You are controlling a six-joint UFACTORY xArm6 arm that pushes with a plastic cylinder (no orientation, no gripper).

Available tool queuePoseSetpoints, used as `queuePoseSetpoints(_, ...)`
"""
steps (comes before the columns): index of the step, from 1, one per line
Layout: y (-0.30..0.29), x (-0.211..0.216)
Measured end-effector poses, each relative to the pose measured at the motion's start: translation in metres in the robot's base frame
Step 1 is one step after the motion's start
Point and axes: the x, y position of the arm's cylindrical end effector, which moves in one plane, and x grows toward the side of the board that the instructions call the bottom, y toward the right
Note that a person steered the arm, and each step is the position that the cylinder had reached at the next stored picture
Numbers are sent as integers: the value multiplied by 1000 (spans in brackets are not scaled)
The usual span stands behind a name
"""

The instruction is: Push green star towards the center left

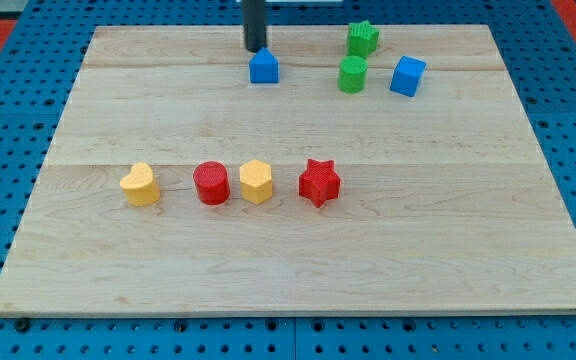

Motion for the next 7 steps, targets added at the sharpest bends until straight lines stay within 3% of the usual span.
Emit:
queuePoseSetpoints(1,4,25)
queuePoseSetpoints(5,41,24)
queuePoseSetpoints(7,142,9)
